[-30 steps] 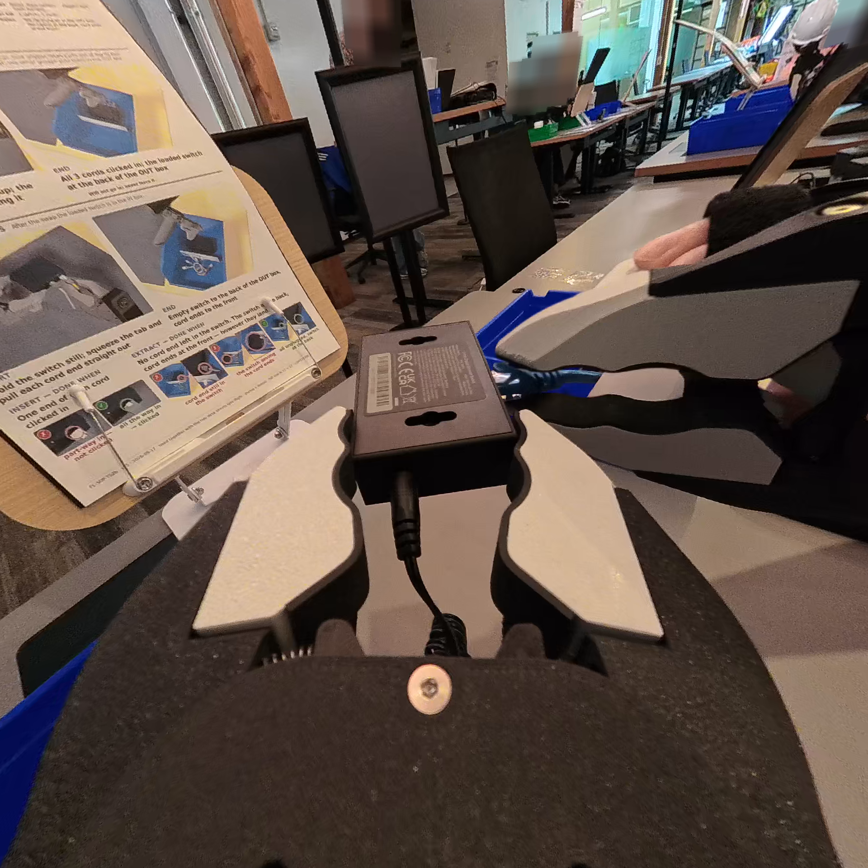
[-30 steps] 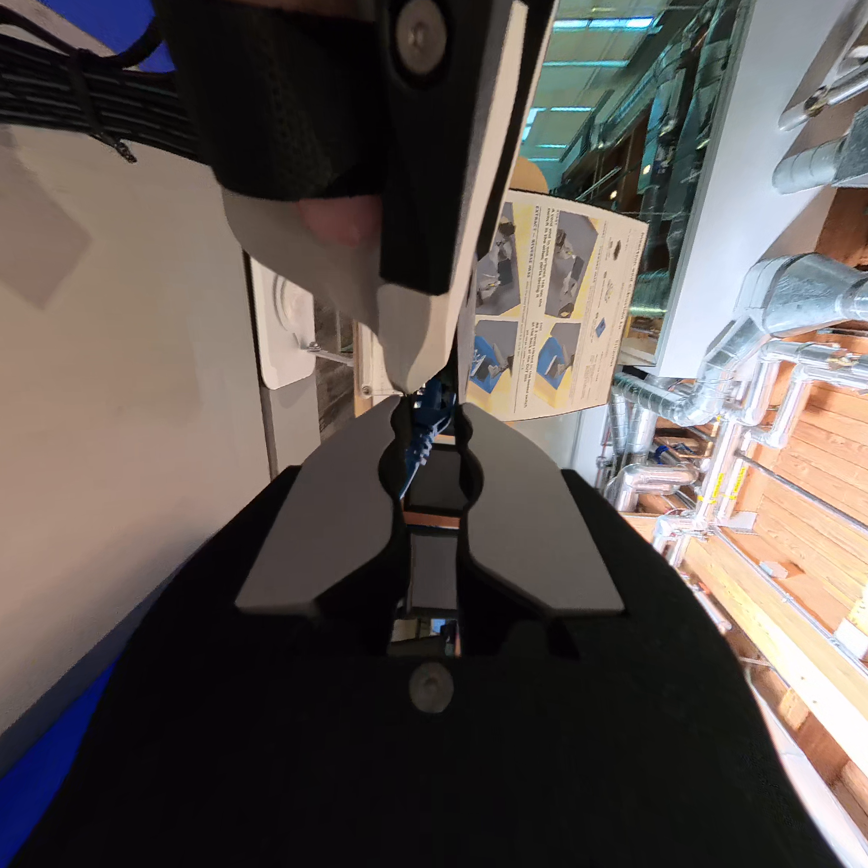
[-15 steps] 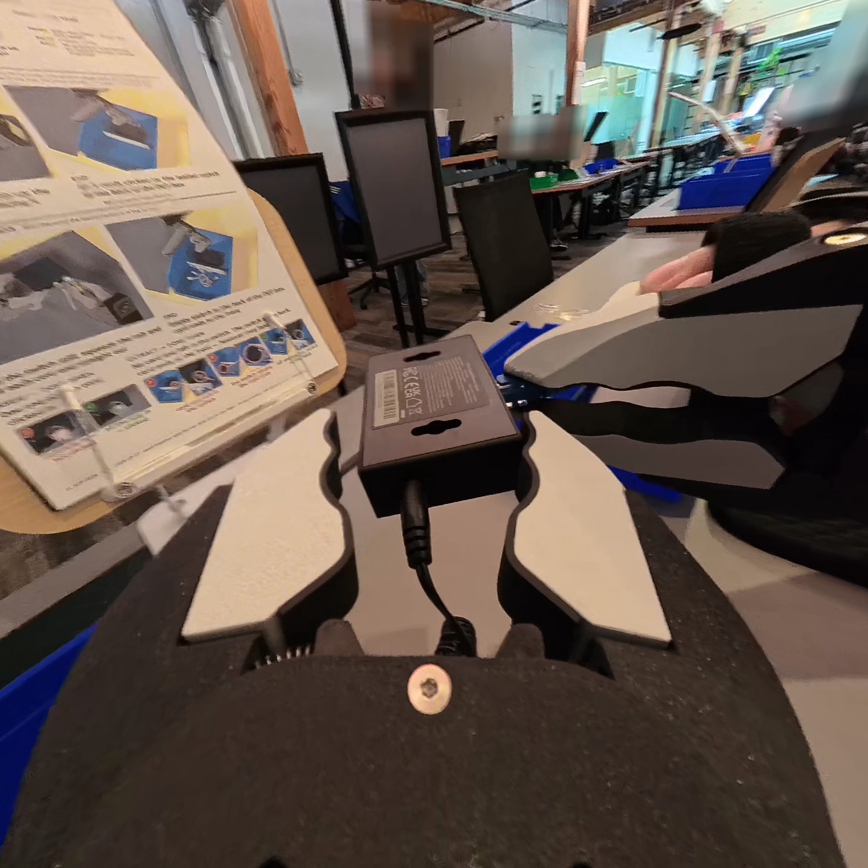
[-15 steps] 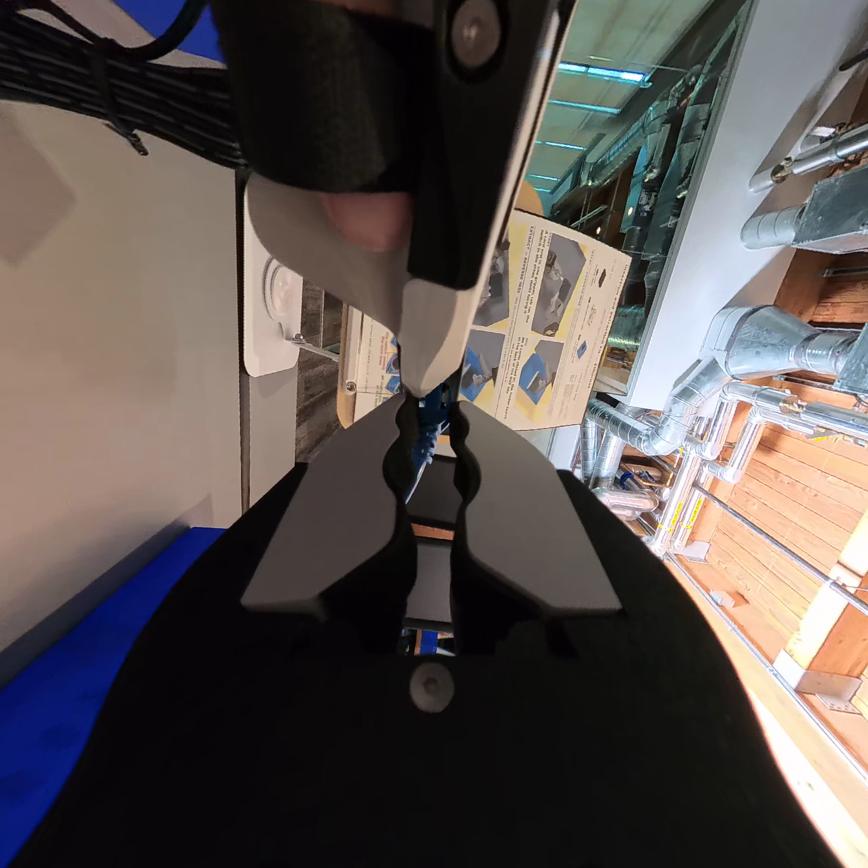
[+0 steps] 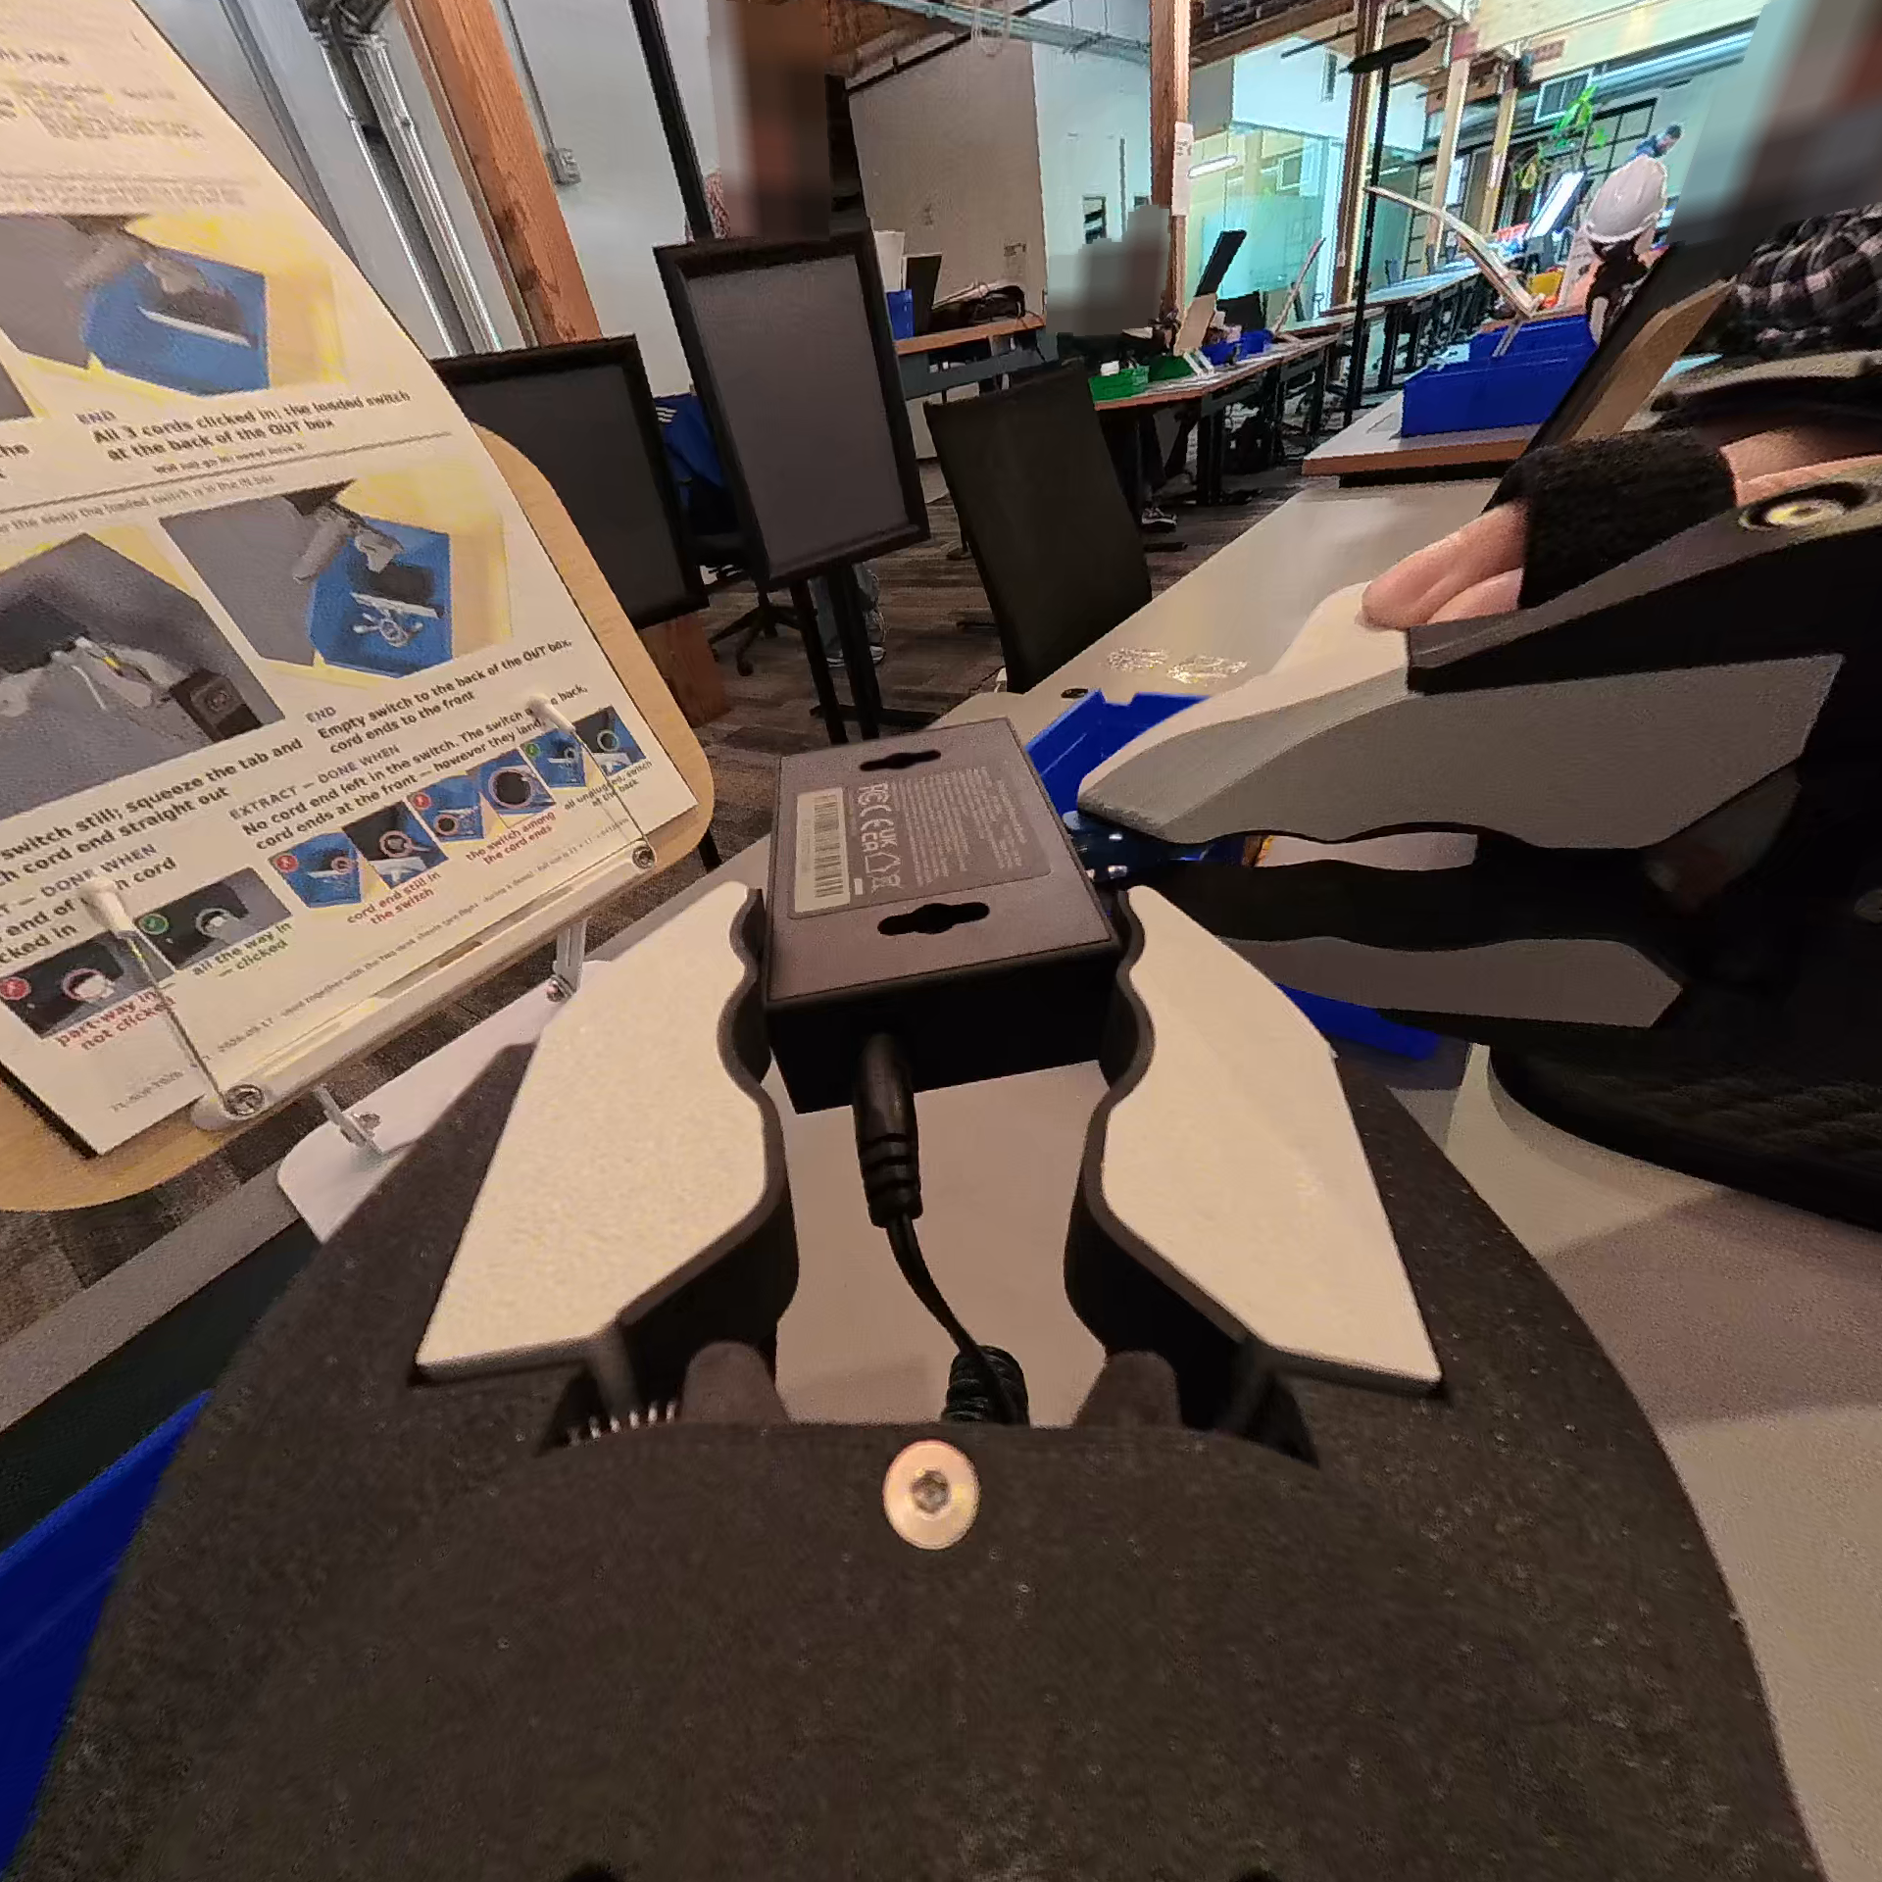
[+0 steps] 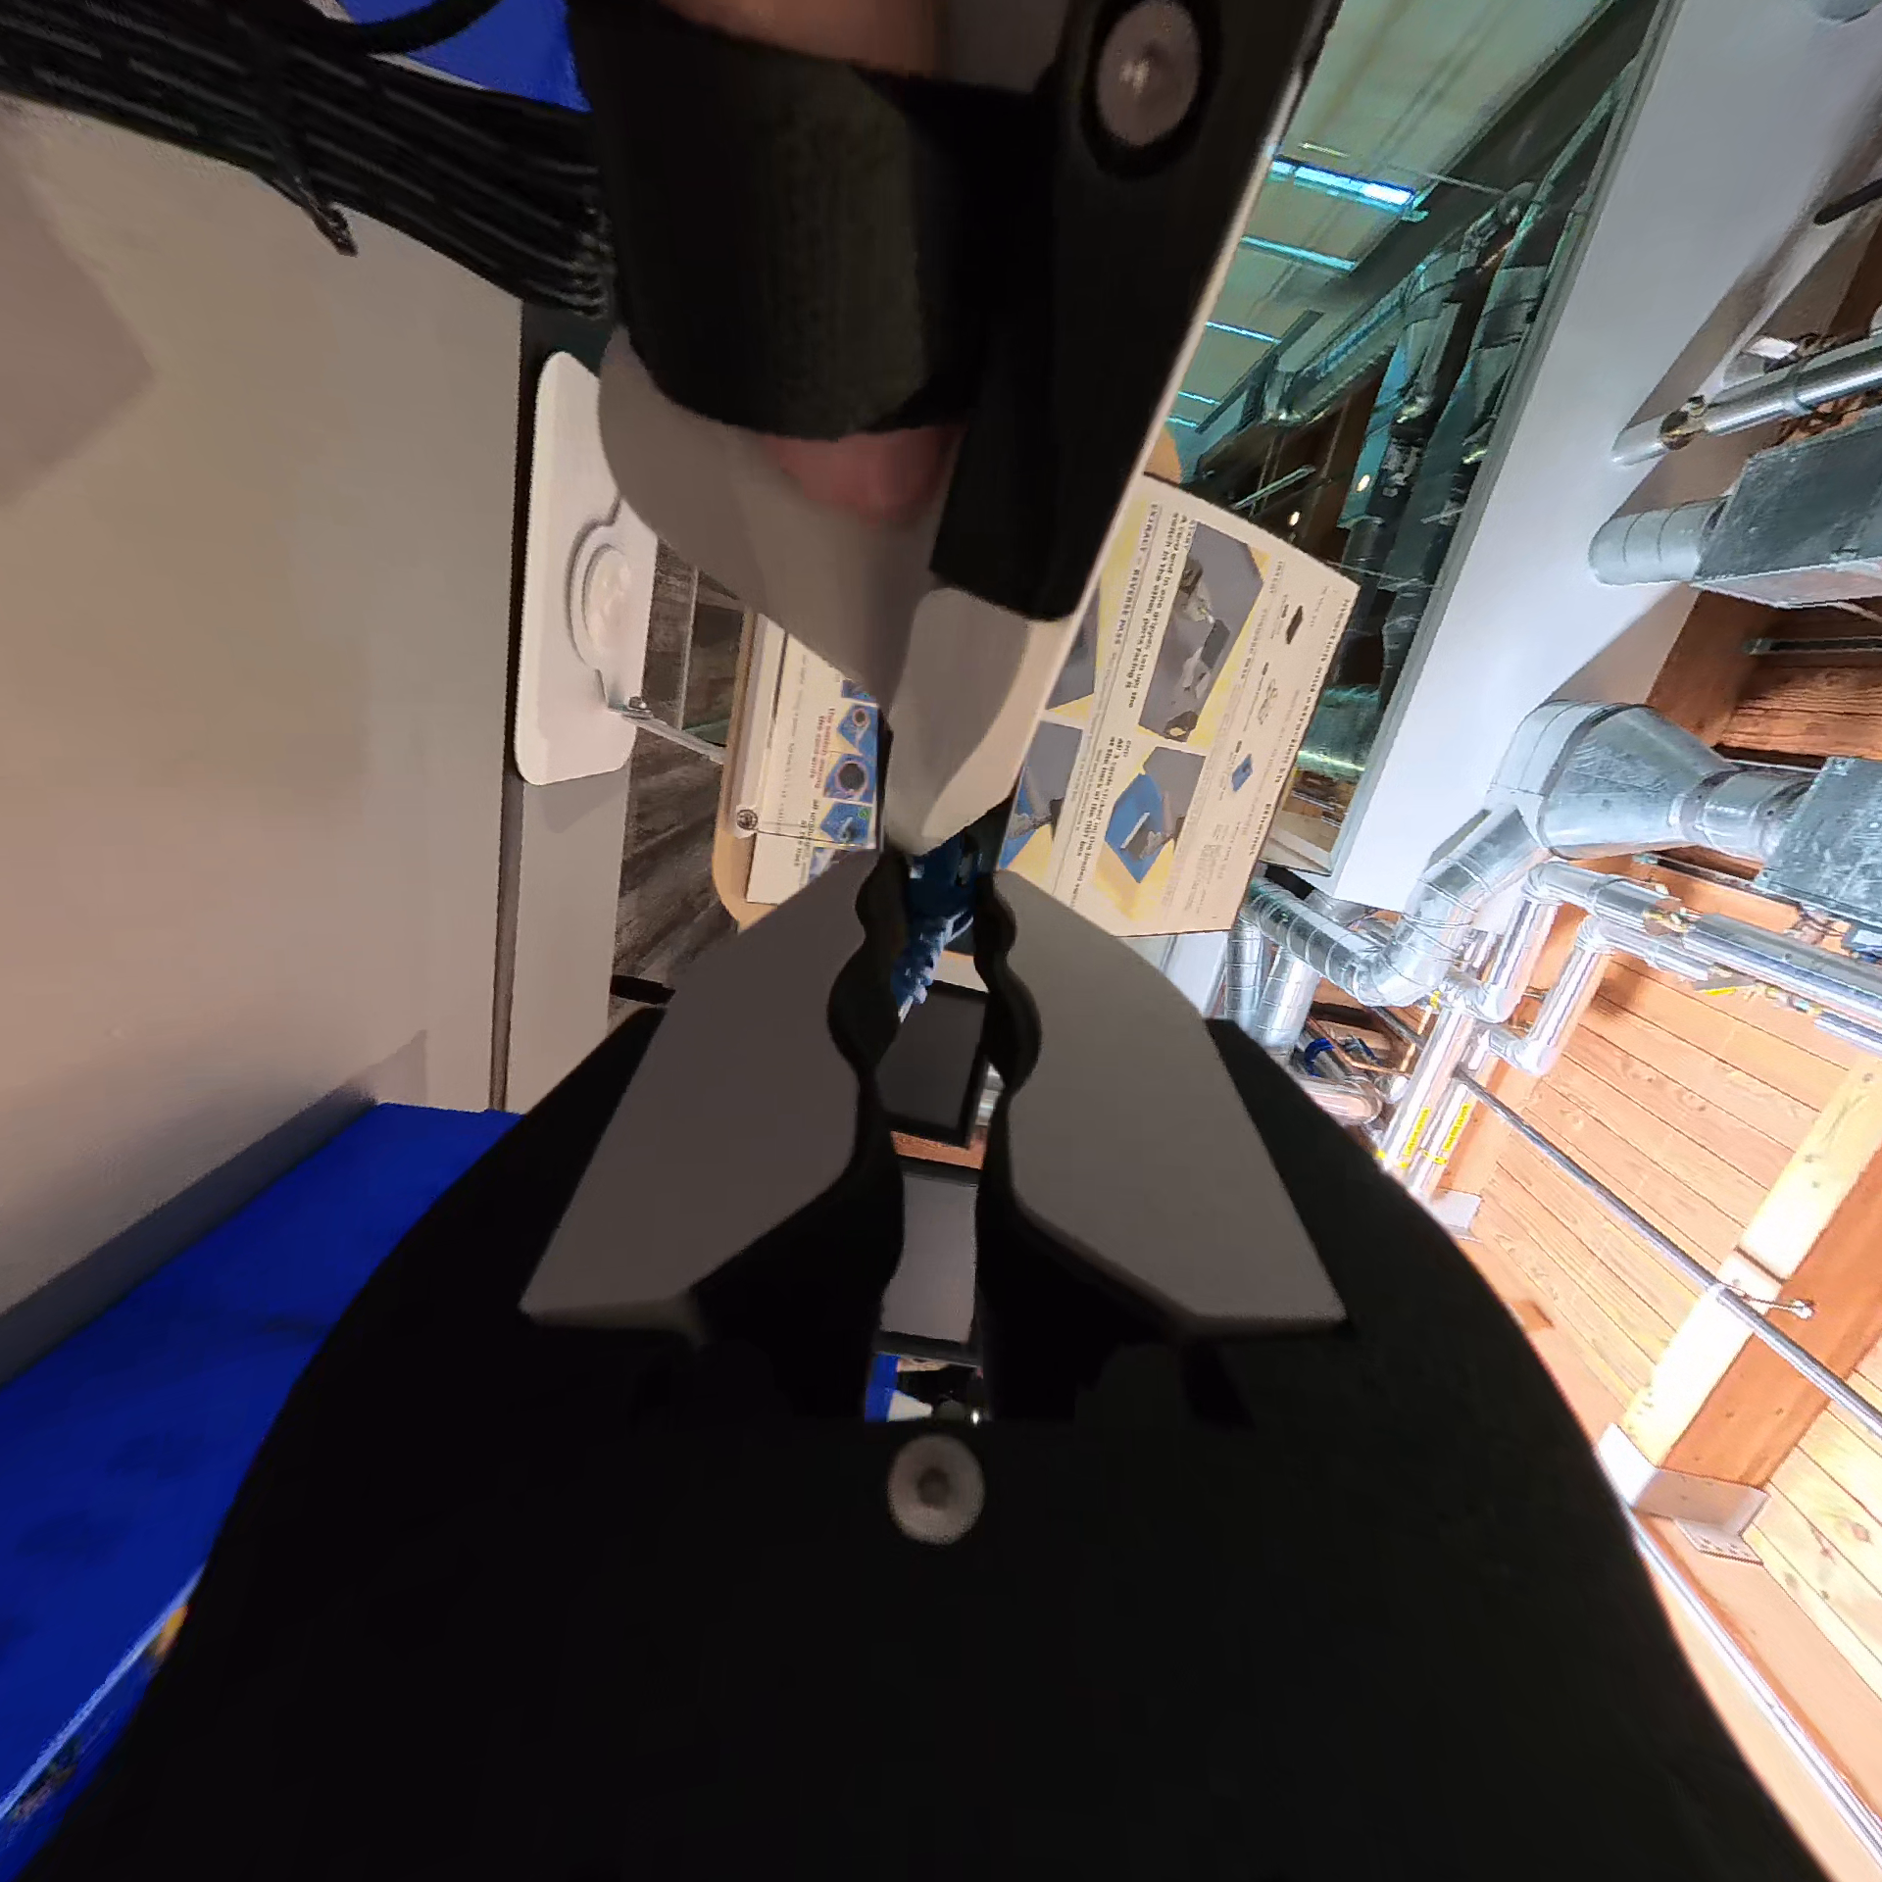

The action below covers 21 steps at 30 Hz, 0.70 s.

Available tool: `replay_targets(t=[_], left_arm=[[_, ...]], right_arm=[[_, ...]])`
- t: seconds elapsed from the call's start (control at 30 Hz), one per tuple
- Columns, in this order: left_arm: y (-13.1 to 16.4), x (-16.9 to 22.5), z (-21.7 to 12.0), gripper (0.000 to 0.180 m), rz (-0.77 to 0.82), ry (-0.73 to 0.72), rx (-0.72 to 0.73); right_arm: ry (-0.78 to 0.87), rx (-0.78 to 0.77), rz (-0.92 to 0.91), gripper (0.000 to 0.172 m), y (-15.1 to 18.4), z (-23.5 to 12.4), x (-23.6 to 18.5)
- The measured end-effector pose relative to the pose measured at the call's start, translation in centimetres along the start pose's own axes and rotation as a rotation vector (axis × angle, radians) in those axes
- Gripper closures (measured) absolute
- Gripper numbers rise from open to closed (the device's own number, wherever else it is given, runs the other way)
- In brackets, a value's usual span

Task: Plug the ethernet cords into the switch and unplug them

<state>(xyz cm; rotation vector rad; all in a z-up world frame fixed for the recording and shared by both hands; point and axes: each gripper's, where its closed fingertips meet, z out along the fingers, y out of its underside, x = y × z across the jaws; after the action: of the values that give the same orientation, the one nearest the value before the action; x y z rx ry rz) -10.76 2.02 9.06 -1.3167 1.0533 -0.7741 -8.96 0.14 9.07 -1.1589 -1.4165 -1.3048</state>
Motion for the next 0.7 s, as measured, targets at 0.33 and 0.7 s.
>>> replay_targets(t=[0.33,0.7], left_arm=[[-1.0,0.1,-0.6,0.118,0.021,-0.010,0.028],[-1.3,-0.8,-1.0,0.118,-0.003,-0.078,0.053]], right_arm=[[0.022,-0.005,-0.036,0.159,-0.3,-0.5,0.7],[0.046,-0.028,-0.057,0.156,-0.7,0.4,1.4]])
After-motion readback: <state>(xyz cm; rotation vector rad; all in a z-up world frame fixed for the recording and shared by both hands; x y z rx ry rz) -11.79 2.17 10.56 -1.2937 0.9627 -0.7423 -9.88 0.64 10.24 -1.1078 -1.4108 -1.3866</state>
